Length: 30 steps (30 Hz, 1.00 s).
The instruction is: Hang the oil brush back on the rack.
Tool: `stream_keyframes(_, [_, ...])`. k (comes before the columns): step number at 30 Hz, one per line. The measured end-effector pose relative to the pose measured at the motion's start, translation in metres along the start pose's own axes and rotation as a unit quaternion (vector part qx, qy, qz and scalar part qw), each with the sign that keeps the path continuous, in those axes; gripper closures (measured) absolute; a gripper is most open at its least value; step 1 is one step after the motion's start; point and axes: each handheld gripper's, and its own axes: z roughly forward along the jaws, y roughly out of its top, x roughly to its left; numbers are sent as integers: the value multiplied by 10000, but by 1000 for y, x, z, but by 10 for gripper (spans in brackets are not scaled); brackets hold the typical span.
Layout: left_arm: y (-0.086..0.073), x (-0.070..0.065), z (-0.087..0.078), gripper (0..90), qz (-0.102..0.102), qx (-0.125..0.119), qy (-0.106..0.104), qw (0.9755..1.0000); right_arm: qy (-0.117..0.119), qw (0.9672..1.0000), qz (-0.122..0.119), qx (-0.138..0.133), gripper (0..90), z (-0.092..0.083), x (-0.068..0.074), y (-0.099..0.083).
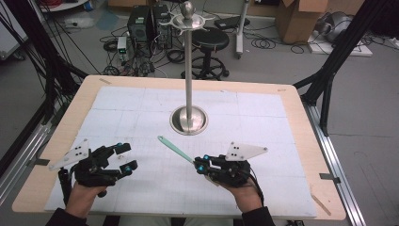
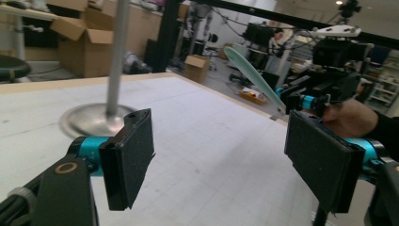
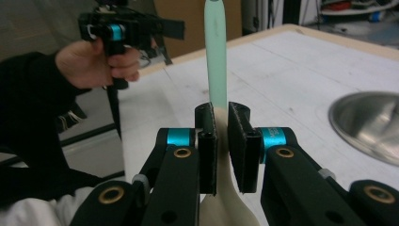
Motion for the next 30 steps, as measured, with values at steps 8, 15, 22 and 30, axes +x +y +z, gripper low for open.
stream_keyframes(8, [8, -10, 27, 267, -90, -74, -583, 9982, 379, 9989, -94, -267, 821, 1, 8, 6])
stream_keyframes(15, [19, -18, 44, 308, -67, -86, -1005, 9949, 608, 9975, -86, -355, 821, 3, 11, 6])
stream_keyframes(22, [25, -25, 57, 322, -66, -58, -1332, 9911, 764, 9960, -76, -447, 820, 4, 12, 7])
stream_keyframes(30, [31, -29, 60, 486, -39, -183, -1518, 9882, 975, 9936, 1, -573, 820, 4, 13, 7])
